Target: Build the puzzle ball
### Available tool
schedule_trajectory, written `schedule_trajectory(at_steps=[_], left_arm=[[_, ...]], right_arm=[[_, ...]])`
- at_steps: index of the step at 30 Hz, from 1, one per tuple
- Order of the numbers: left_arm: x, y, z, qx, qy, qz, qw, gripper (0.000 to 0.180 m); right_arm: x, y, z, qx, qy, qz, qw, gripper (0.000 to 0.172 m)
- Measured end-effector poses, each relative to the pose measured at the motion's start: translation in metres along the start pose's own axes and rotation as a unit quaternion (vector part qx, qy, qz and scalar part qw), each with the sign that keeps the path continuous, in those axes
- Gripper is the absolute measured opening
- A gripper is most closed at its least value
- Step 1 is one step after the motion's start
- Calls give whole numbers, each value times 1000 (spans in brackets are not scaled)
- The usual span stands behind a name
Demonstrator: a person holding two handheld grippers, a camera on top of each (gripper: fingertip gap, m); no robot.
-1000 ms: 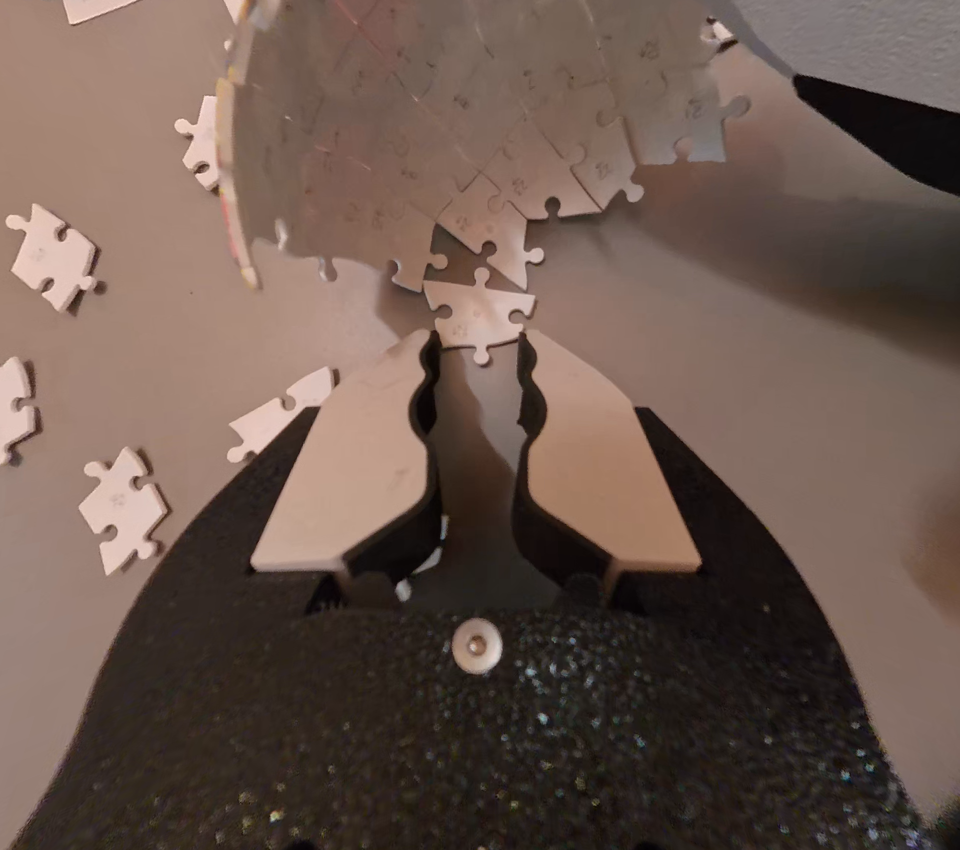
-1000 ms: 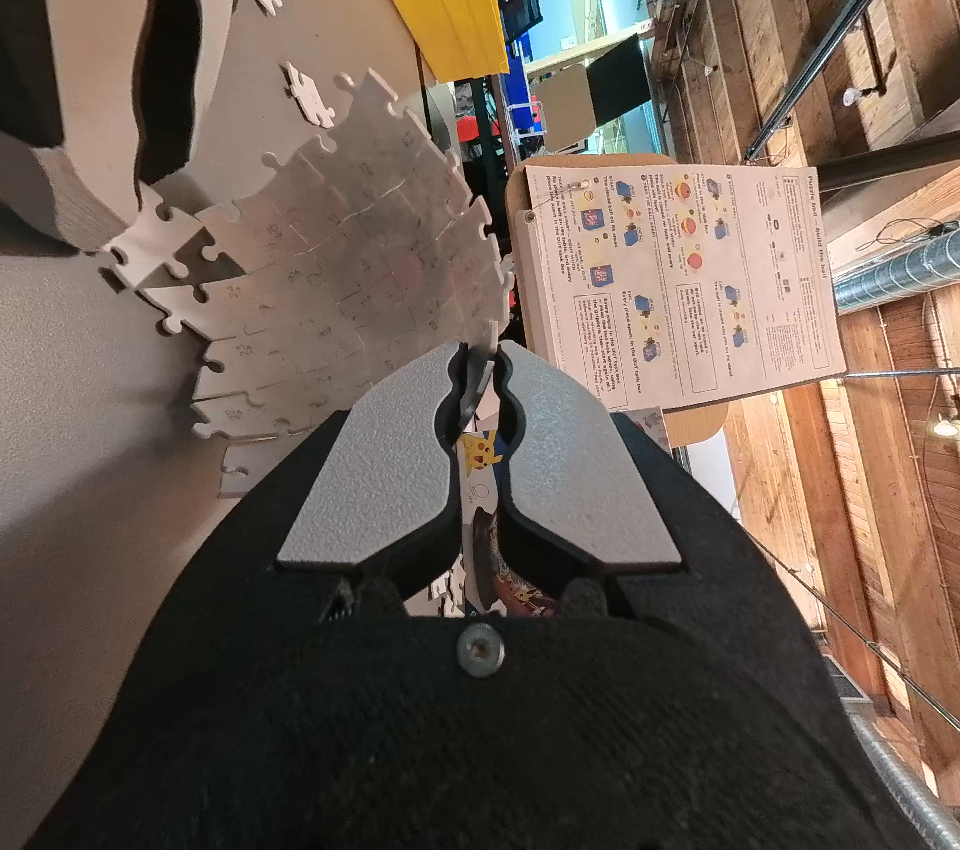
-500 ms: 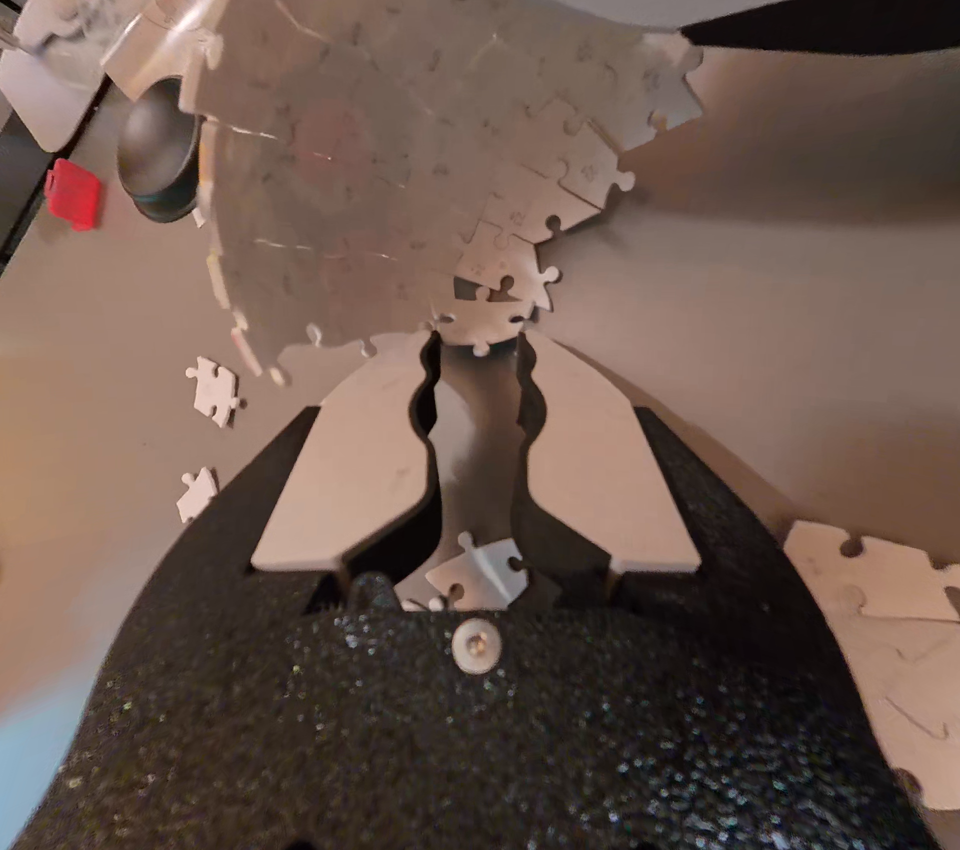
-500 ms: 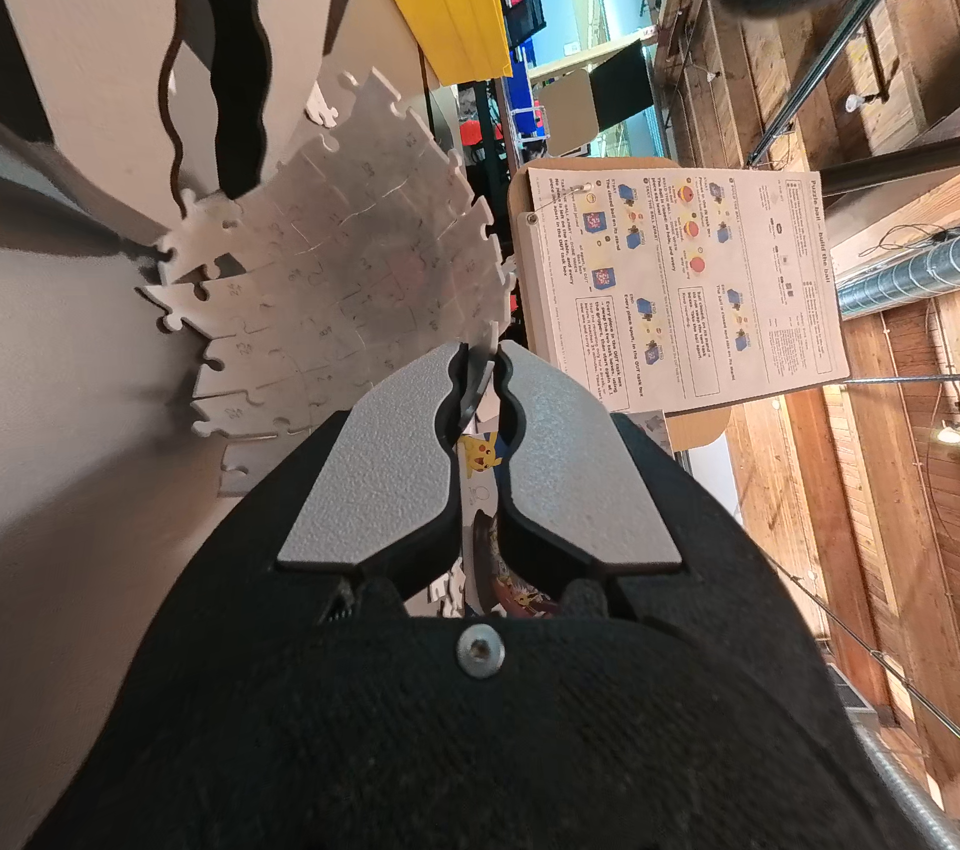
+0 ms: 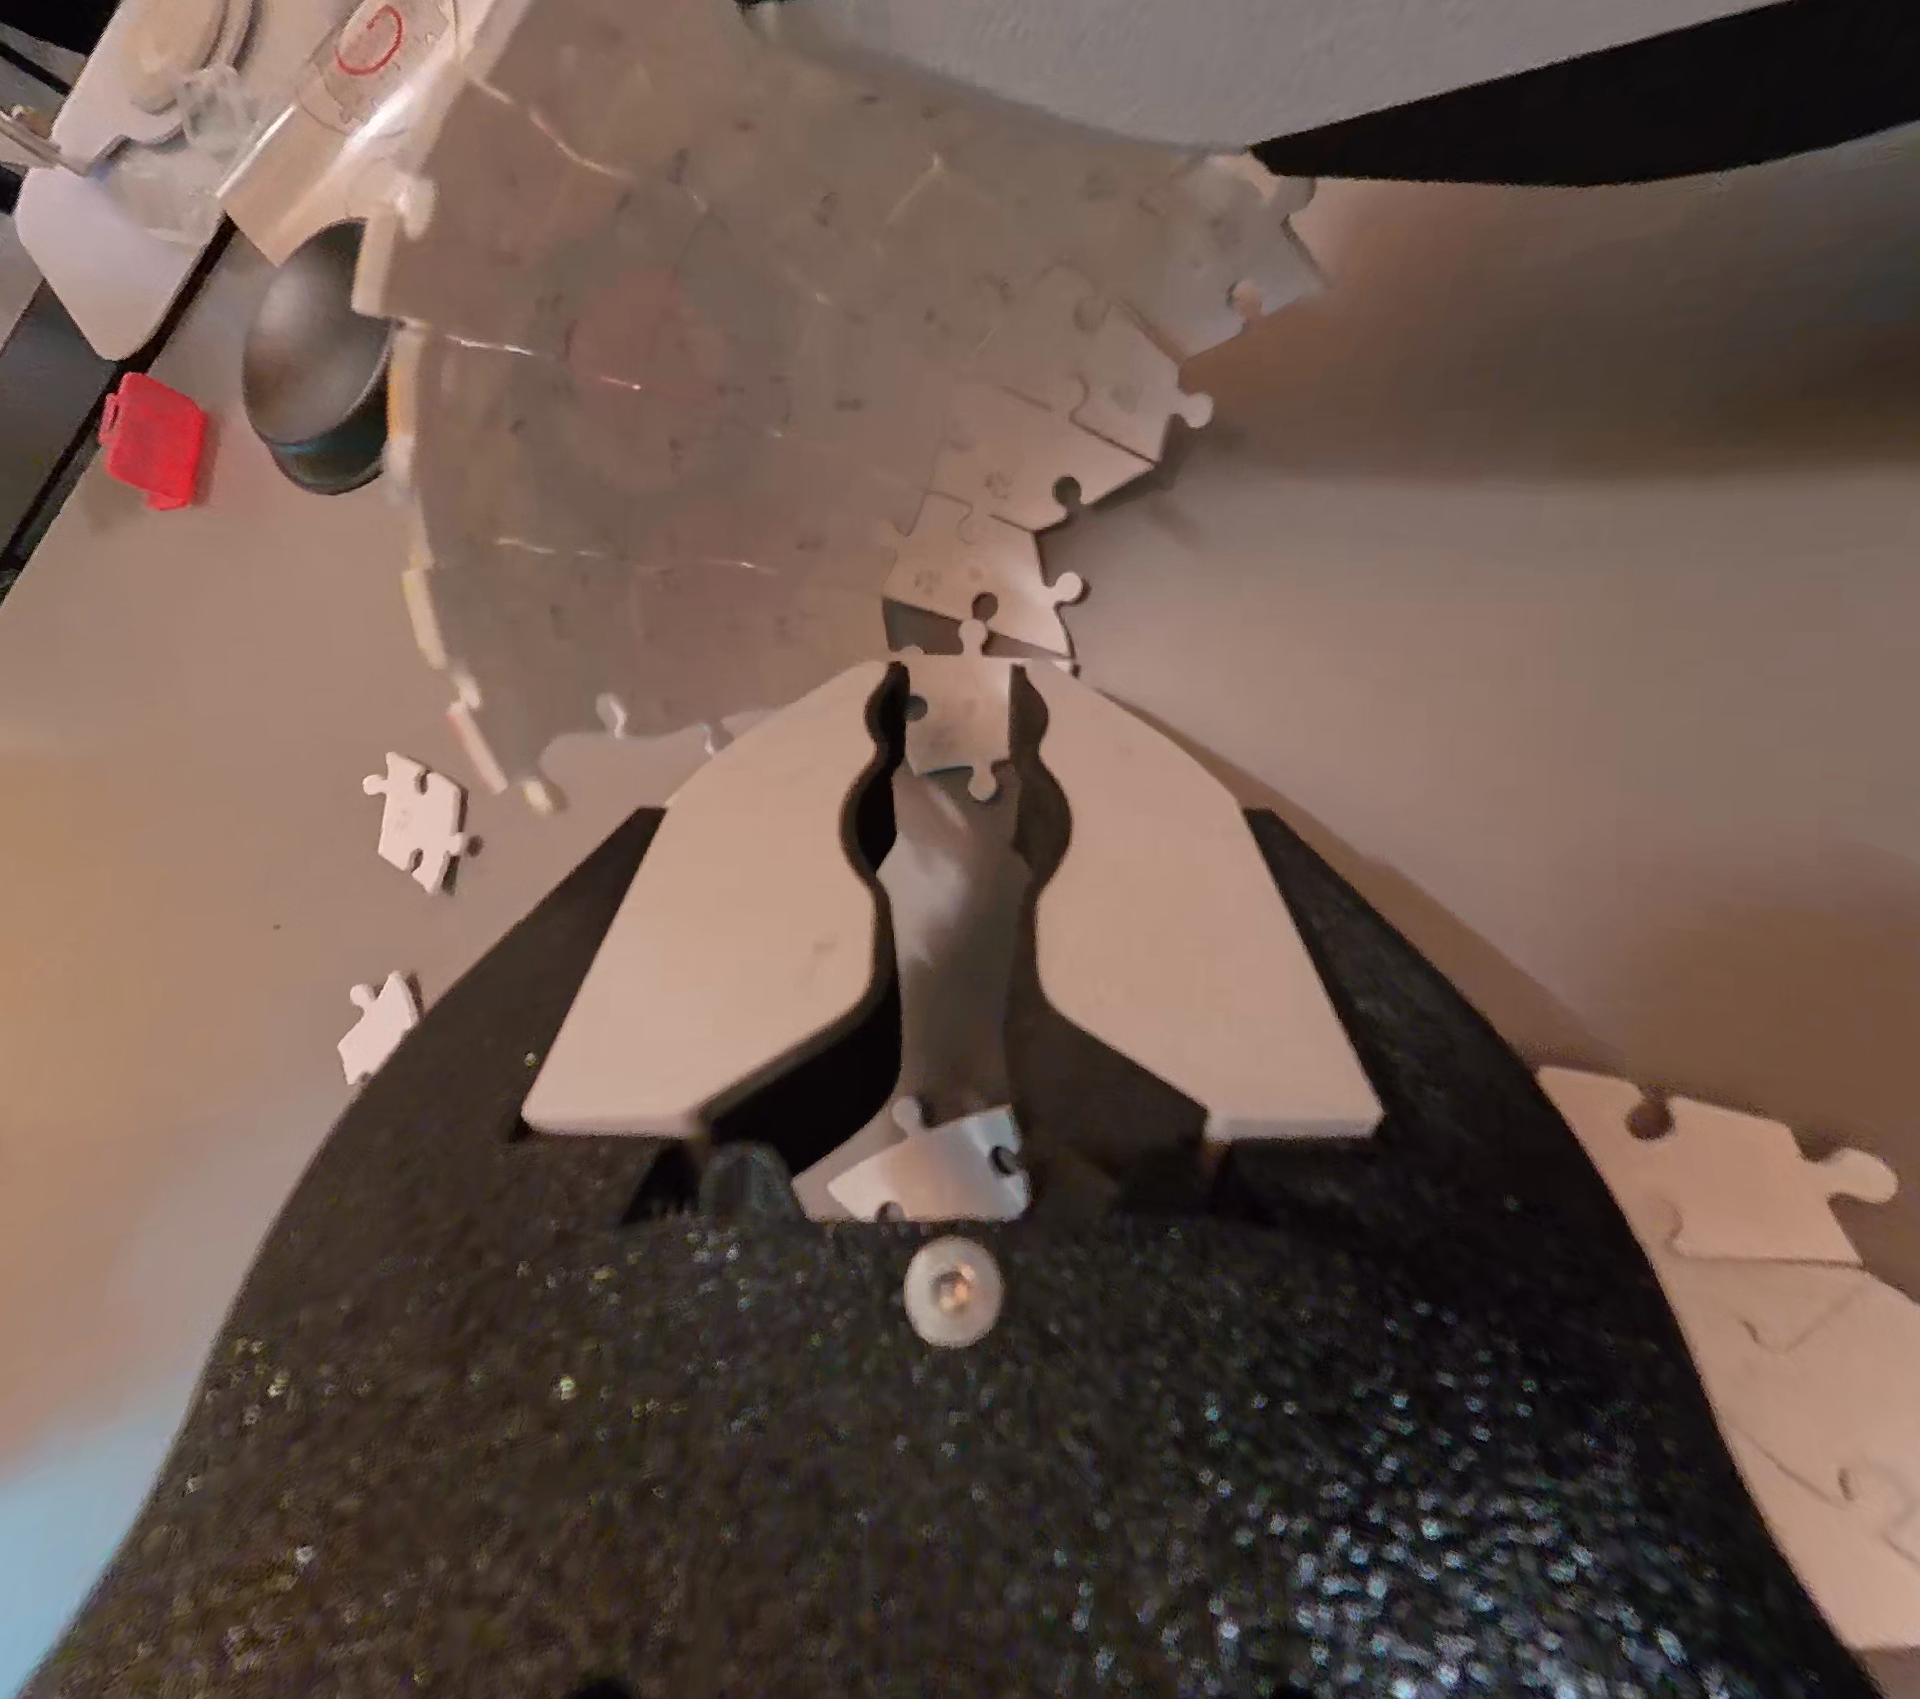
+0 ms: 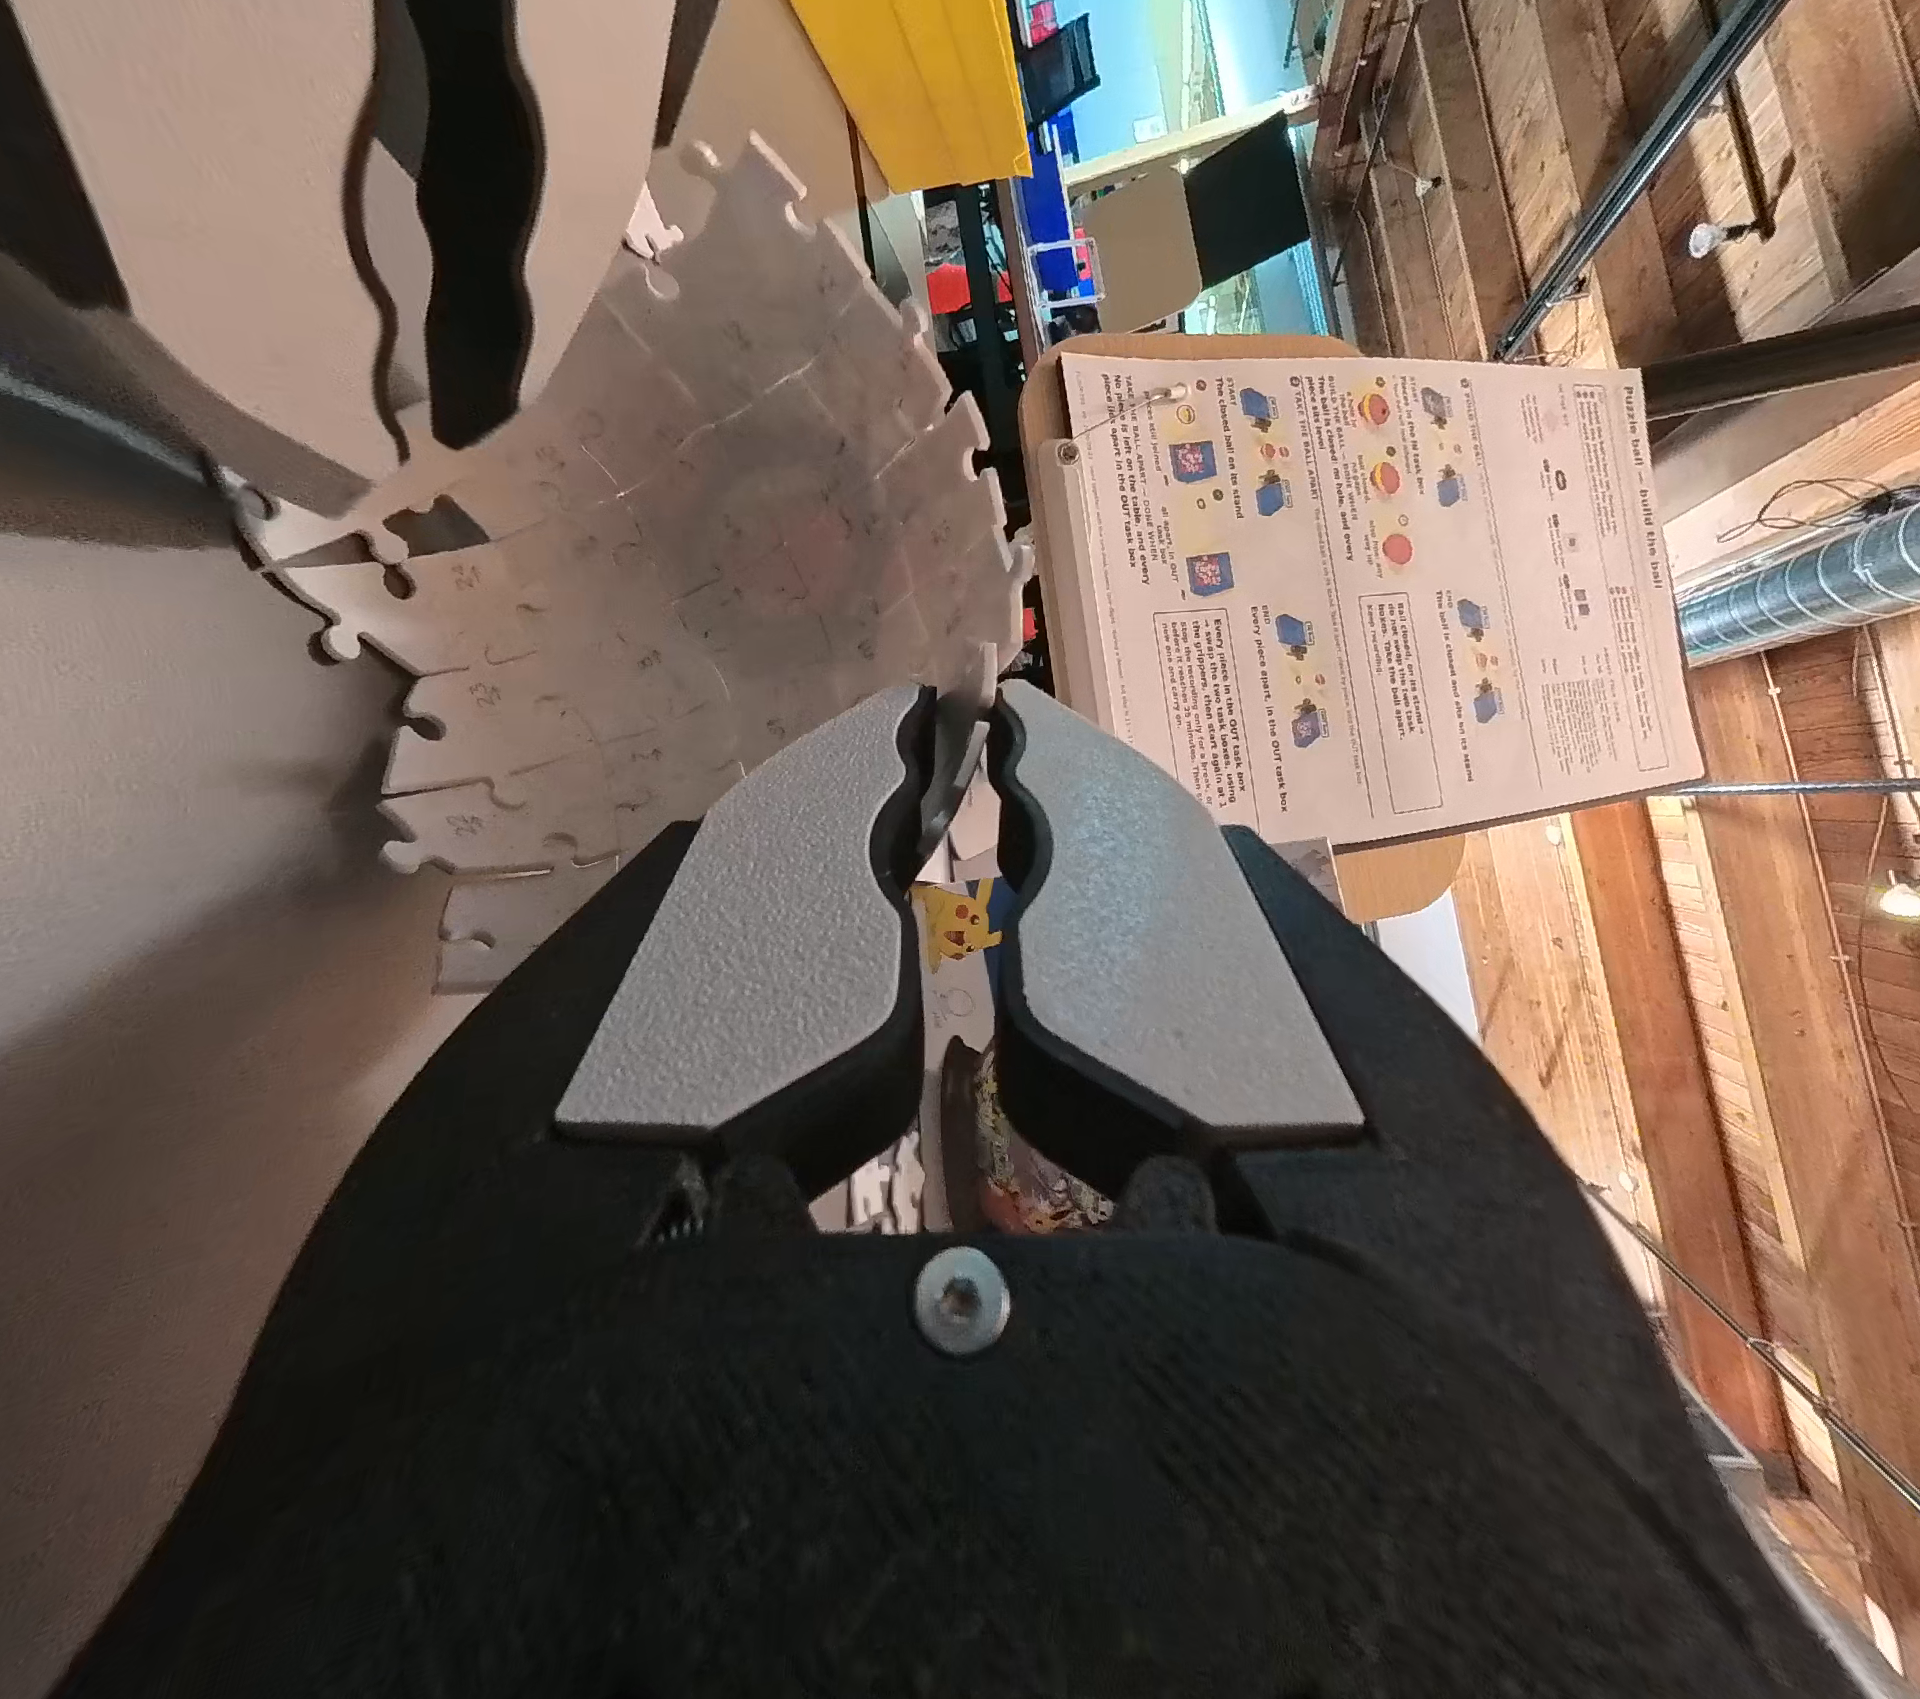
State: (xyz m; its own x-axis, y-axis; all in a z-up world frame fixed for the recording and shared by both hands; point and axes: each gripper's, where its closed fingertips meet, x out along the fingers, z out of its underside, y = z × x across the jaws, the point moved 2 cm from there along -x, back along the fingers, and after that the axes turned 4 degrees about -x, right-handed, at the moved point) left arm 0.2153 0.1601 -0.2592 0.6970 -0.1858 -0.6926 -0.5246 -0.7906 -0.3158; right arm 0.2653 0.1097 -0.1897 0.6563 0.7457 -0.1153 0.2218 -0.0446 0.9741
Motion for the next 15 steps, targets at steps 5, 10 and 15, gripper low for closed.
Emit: schedule_trajectory(at_steps=[5,10,15], left_arm=[[8,-4,8,0,-37,-17,999,13],[10,-6,8,3,-39,-27,999,8],[12,-4,7,22,-37,-23,999,4]], right_arm=[[0,-1,0,6,6,1,1000,8],[1,-1,-1,9,10,2,1000,8],[1,-1,0,11,9,1,1000,8]])
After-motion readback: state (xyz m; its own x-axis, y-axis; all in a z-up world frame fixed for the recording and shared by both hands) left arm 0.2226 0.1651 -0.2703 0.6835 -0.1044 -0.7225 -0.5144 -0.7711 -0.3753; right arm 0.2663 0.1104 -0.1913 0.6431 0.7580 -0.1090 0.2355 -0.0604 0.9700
